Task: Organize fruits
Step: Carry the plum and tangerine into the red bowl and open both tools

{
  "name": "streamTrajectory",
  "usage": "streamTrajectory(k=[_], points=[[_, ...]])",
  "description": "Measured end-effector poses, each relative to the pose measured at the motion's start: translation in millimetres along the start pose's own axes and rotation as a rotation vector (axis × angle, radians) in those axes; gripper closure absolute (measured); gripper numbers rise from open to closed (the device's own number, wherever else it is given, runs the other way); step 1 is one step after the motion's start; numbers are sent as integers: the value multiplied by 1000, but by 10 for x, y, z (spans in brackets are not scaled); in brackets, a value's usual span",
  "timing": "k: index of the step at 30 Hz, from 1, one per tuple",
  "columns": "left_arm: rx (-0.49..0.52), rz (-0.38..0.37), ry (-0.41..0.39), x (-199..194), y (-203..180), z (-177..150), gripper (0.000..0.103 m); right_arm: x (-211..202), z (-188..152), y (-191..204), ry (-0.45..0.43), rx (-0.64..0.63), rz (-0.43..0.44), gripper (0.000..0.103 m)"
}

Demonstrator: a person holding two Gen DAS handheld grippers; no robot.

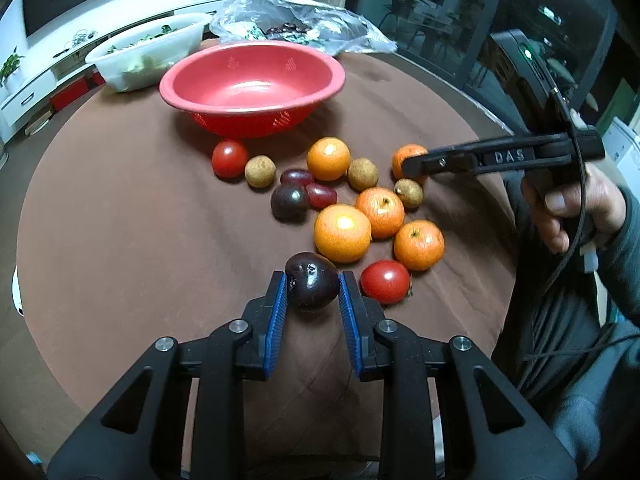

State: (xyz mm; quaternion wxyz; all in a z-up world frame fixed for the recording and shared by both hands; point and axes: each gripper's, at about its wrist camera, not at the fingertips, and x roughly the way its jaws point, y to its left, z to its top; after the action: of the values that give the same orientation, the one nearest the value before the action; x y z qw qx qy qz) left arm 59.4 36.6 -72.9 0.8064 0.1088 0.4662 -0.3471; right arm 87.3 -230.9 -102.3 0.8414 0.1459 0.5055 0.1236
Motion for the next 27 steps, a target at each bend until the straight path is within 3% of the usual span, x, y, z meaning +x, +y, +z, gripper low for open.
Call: streamTrajectory(k=[11, 15, 18, 23, 27], points=[[-105, 34, -115, -166, 203, 385, 78, -312, 146, -328, -82, 94, -13, 60], [-106, 76, -176, -303, 324, 747, 78, -516, 390, -356, -150, 85, -16, 60], [-85, 103, -196, -291, 404, 1115, 78, -627, 661, -148, -203, 1, -7, 60], [-72, 136, -148, 36, 555, 1661, 78, -511, 1019, 293, -238, -184, -18, 60], [-65, 169, -67, 441, 678, 1875, 78, -87, 1249, 421, -135, -258, -54, 60]])
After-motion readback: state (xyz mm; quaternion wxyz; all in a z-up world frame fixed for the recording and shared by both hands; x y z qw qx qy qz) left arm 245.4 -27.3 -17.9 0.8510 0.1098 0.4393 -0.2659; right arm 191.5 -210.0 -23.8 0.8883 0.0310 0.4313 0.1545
